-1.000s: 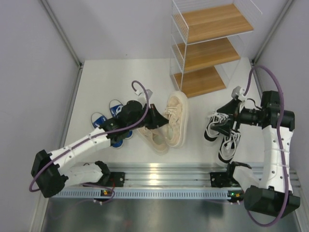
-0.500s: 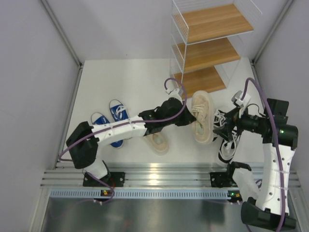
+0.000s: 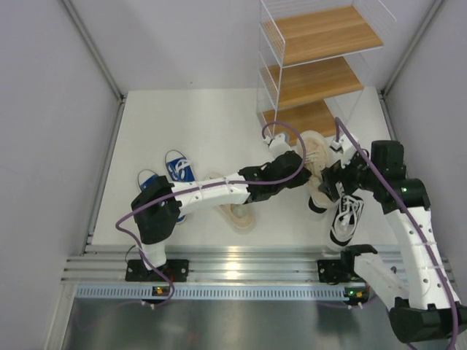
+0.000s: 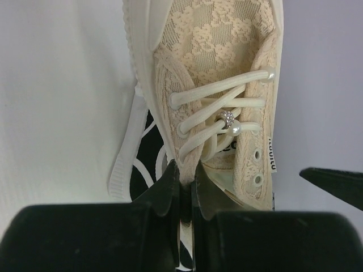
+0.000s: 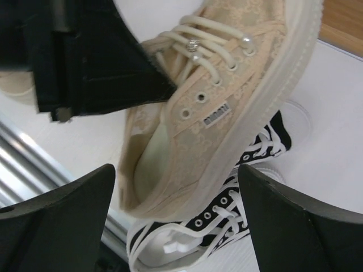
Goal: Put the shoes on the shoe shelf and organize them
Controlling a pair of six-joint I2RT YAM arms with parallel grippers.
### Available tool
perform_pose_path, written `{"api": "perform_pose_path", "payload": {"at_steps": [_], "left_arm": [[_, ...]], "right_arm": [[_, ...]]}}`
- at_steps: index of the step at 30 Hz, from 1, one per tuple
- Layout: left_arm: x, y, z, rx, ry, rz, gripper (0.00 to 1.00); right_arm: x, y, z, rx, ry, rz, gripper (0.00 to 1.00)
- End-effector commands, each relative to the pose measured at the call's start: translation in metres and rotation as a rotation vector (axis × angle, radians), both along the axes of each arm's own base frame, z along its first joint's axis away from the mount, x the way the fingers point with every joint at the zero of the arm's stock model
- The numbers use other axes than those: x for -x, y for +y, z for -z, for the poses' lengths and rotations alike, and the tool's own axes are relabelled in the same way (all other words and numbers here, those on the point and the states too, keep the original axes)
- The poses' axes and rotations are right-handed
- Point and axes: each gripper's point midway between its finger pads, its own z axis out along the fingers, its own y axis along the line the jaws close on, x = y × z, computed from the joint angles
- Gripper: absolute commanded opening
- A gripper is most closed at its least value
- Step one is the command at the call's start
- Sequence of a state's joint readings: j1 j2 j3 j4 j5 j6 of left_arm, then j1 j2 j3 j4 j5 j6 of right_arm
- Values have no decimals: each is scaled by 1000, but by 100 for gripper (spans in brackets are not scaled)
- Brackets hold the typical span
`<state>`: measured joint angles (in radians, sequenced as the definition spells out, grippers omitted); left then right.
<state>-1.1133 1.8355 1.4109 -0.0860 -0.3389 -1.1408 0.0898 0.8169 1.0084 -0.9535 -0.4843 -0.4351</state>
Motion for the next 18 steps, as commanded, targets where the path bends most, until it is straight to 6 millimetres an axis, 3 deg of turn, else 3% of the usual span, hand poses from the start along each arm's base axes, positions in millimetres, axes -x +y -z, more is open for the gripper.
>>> {"api": "perform_pose_path", "payload": {"at_steps": [1,9,12,13,16,18], "left_arm": [[-13,-14,-76,210,-83,-94,0],[-11,-14,-79,233,-70,-107,0],[-9,-16,-78,237,-61,-96,0],[-9,-17,-80,247,-65,-89,0],[-6,-16,-84,268,-87,-70,0],[-4,-14,-83,269,-99,-54,0]], "right_arm": [[-36,-18,-6,73,-99,149,89],[-55,-22,15,152,-78,207,74],[-60,-25,20,160,-72,230,55],[-63,-25,19,158,-82,235,34],[-66,-21,19,132,-87,233,0],[-66,-17,19,95,-72,220,0]]}}
